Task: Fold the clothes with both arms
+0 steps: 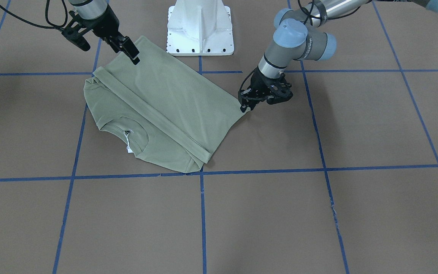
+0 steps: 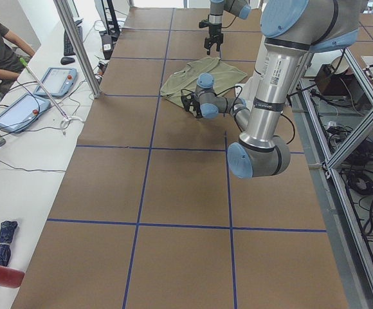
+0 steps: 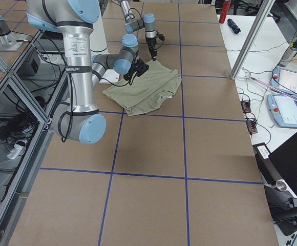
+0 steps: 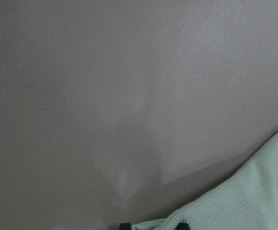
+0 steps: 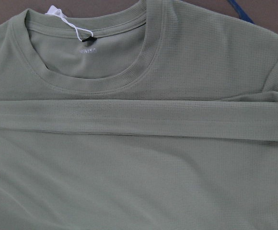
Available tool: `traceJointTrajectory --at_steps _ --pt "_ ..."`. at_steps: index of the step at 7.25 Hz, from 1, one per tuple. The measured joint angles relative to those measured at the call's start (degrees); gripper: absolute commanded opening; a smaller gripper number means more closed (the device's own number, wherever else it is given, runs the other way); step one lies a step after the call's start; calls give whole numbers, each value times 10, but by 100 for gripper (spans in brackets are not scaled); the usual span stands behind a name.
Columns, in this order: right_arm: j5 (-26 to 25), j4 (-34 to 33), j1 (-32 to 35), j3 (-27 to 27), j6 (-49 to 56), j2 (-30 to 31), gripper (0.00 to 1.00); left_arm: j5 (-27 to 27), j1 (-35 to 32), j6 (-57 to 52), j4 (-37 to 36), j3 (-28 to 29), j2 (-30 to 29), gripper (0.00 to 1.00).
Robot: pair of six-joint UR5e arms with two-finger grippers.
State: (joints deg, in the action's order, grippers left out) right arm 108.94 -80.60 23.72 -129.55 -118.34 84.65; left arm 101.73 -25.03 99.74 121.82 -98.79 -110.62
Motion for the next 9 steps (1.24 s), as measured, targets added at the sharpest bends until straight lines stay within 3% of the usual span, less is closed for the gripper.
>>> traceJointTrajectory --at_steps 3,4,6,9 --pt "-4 0 3 16 0 -17 100 -12 -73 -92 -12 10 -12 0" --pt "-5 0 4 18 0 -23 100 -12 -109 -135 -15 45 -37 0" --pt "-5 0 12 19 0 -30 100 -12 -170 -162 -3 183 -143 0" --pt "-6 0 23 20 0 -32 100 -25 -212 -164 143 490 -326 0"
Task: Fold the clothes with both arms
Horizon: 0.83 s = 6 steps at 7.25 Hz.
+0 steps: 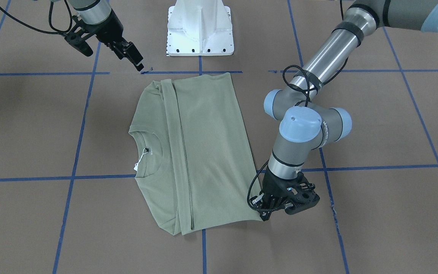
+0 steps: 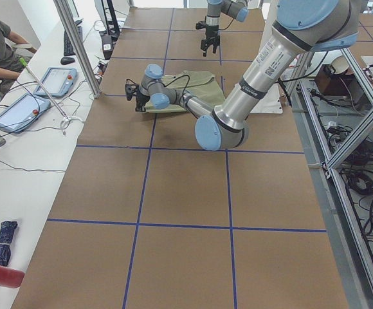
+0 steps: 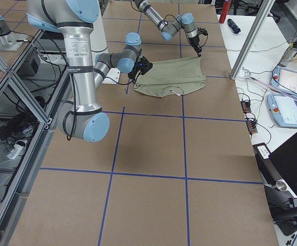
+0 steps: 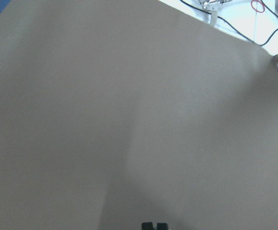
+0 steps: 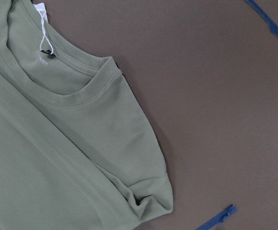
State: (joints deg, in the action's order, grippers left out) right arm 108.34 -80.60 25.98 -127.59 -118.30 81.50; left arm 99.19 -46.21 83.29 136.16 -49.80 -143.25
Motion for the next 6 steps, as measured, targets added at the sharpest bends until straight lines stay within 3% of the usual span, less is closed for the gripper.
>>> traceJointTrajectory --at_steps 1,2,3,4,6 --pt "-1 0 3 2 0 0 100 -5 -5 0 36 69 -39 32" --pt "-4 0 5 8 0 -1 100 -6 -6 1 51 99 -62 54" --pt "-7 1 5 20 2 -9 100 -5 -5 2 56 96 -65 54" --pt "-12 2 5 41 5 -35 100 -1 -2 4 56 50 -41 54" --pt "-39 1 -10 89 26 -93 100 37 6 7 51 -102 60 54"
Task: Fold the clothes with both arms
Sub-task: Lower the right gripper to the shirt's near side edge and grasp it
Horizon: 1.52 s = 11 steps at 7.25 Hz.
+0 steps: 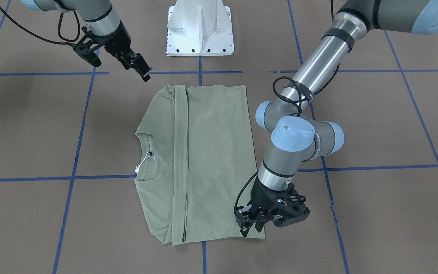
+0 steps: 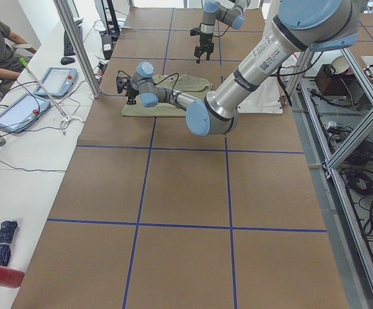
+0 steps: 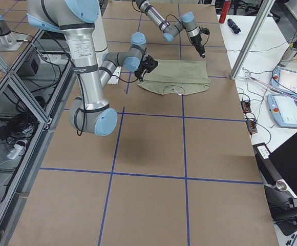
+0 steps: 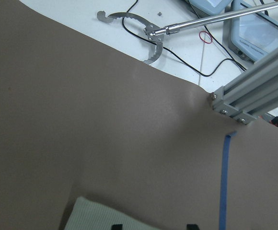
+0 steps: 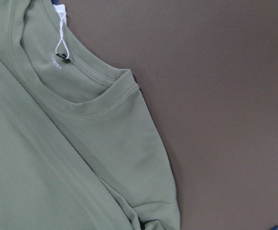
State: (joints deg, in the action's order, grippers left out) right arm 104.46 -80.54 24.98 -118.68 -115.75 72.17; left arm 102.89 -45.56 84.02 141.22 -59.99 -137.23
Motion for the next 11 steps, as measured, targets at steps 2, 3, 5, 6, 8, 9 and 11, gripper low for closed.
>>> traceJointTrajectory --at_steps 2,3,5,6,8,9,11 --pt "-8 -11 -22 36 128 -34 100 29 3 1 -1 -91 73 54" --pt "-10 -29 -31 56 232 -54 99 33 3 0 -1 -106 89 54" --pt "-30 -98 -44 81 429 -104 90 35 4 1 1 -113 102 54" --pt "-59 -129 -55 85 505 -121 85 36 4 0 4 -113 108 54" --pt "-128 -155 -86 98 584 -140 81 35 6 1 7 -113 113 54" --pt "-155 -158 -102 109 598 -148 79 35 6 1 7 -113 115 54" --pt "-176 -160 -119 121 609 -154 58 35 6 1 8 -112 119 54"
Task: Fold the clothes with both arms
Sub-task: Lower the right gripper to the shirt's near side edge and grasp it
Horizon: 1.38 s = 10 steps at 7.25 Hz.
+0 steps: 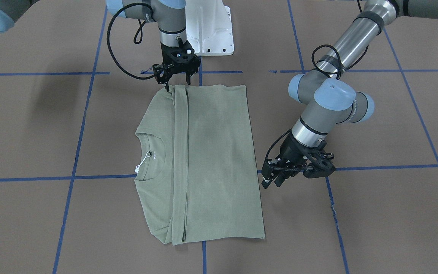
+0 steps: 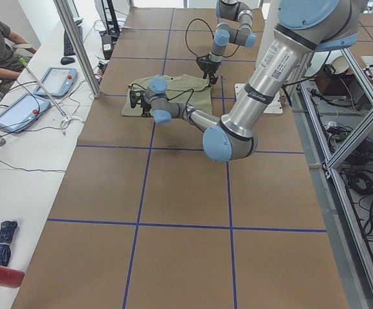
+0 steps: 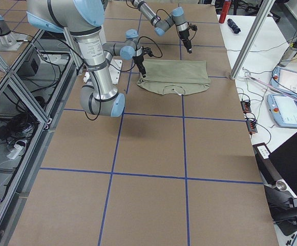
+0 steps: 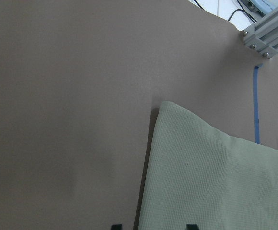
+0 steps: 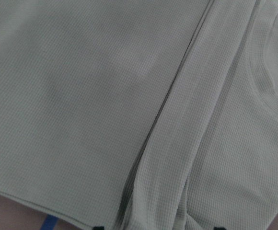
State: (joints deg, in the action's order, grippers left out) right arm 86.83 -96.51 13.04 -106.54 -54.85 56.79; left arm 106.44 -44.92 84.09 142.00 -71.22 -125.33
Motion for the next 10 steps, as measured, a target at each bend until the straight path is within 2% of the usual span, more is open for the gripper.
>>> traceJointTrajectory --at_steps 1,2,3,7,10 --pt "-6 0 -3 3 2 -2 41 0 0 0 0 0 1 54" --pt "-11 0 -3 4 3 -3 10 0 1 0 0 0 1 54" --pt "-14 0 -5 5 4 -3 0 0 1 0 0 -1 1 54" --pt "-10 1 1 3 5 -3 0 0 1 1 0 -1 1 54" --pt "27 1 34 -18 5 10 0 0 2 8 -1 -2 1 54"
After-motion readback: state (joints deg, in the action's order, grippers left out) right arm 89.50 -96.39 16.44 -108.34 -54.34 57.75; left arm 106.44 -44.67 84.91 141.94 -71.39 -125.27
